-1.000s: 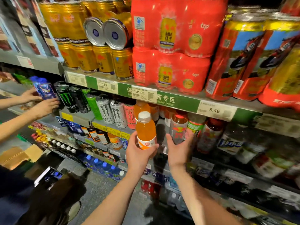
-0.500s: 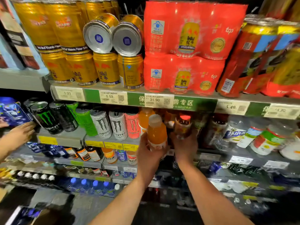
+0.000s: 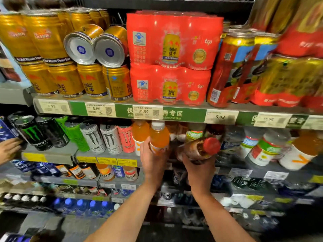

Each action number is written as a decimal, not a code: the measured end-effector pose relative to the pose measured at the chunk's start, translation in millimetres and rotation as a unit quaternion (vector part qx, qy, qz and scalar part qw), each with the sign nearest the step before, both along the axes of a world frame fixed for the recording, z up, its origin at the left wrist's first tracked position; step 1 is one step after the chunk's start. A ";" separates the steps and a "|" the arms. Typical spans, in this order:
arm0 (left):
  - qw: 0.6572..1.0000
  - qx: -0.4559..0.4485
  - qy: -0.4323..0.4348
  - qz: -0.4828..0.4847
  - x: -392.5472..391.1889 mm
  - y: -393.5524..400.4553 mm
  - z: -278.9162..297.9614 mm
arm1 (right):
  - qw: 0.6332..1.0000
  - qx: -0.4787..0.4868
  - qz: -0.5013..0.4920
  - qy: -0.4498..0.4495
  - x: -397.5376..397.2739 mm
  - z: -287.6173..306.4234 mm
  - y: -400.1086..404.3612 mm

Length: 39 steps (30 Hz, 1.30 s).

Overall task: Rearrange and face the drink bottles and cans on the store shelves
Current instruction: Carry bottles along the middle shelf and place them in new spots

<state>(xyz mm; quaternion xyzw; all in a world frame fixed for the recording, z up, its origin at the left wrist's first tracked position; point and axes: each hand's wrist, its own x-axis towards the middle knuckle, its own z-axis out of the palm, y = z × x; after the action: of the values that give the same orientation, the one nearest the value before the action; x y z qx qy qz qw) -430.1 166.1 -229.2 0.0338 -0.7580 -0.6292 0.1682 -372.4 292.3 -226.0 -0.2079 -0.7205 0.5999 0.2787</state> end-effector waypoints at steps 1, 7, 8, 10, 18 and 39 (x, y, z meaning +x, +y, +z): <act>0.999 0.005 -0.023 0.037 -2.7 6.1 -1.0 | 1.000 0.011 0.012 -0.004 2.7 -1.3 4.7; 0.990 -0.029 -0.043 0.132 -4.6 37.7 -1.2 | 0.995 0.037 0.088 -0.034 6.8 -13.3 32.3; 0.989 -0.036 -0.040 0.138 -6.9 40.5 -1.3 | 0.994 0.035 0.102 -0.025 8.3 -11.5 35.8; 0.986 -0.060 -0.030 0.153 -10.0 45.2 -2.6 | 0.992 0.022 0.121 -0.012 11.1 -5.6 42.4; 0.975 -0.113 0.000 0.191 -13.3 56.6 -18.3 | 0.983 -0.043 0.176 -0.002 13.3 -12.9 66.8; 0.974 -0.080 0.027 0.209 3.9 42.0 -24.4 | 0.991 0.009 0.137 -0.001 18.7 -14.2 67.5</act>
<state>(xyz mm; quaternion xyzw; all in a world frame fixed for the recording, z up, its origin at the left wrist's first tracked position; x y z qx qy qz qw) -426.2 208.1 -253.6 0.1610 -0.7772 -0.5182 0.3185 -353.7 359.8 -240.2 -0.1057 -0.7479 0.6258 0.1946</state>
